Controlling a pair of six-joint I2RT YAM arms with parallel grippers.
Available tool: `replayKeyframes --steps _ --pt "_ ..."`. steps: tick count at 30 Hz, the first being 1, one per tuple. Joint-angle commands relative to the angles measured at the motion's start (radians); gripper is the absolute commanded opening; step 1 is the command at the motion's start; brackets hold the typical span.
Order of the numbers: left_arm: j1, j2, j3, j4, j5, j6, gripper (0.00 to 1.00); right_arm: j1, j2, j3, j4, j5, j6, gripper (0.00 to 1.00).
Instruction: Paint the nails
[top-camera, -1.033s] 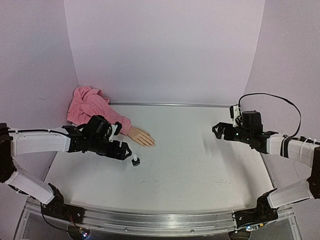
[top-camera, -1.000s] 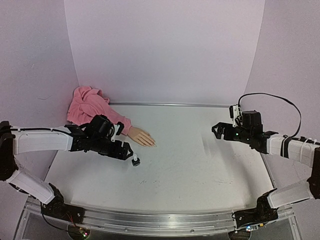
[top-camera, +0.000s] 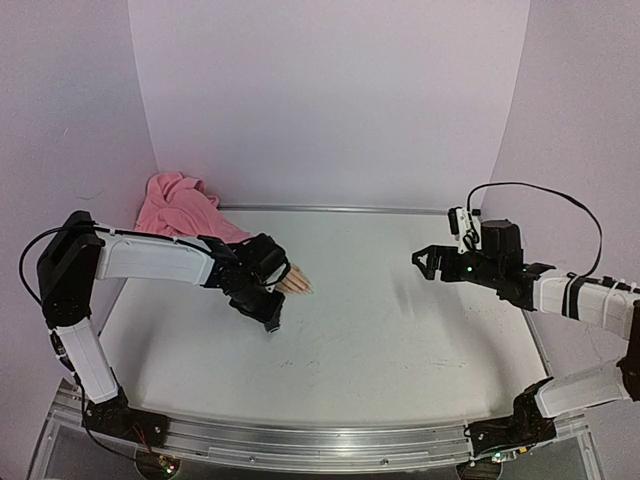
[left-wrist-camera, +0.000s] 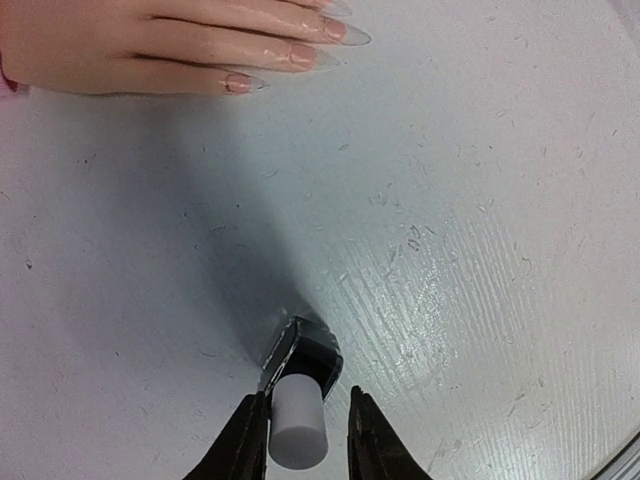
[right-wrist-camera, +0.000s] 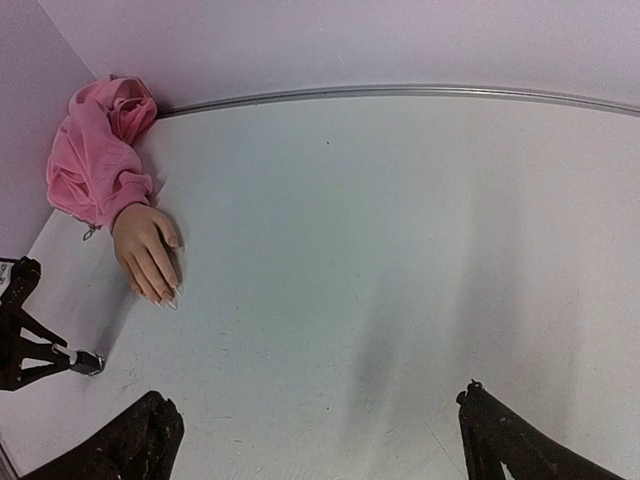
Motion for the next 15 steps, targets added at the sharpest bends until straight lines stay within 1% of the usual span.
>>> replayKeyframes --steps 1,5,8,11,12,15 --pt "-0.008 0.018 0.054 -0.012 -0.016 0.014 0.27 0.013 -0.008 0.031 0.048 -0.013 -0.005 0.98" --pt "-0.008 0.029 0.062 -0.018 -0.012 0.022 0.14 0.019 -0.003 0.032 0.047 -0.015 -0.009 0.98" --pt "-0.009 0.019 0.065 -0.022 -0.007 0.023 0.09 0.022 0.008 0.032 0.052 -0.022 -0.015 0.98" --pt "-0.008 -0.006 0.066 -0.024 0.001 0.028 0.02 0.030 0.027 0.032 0.066 -0.064 -0.021 0.98" --pt "-0.009 -0.015 0.069 -0.026 0.007 0.028 0.00 0.034 0.034 0.033 0.075 -0.082 -0.024 0.98" --pt "-0.006 -0.053 0.073 -0.031 0.048 0.028 0.00 0.055 0.066 0.047 0.089 -0.150 -0.039 0.98"
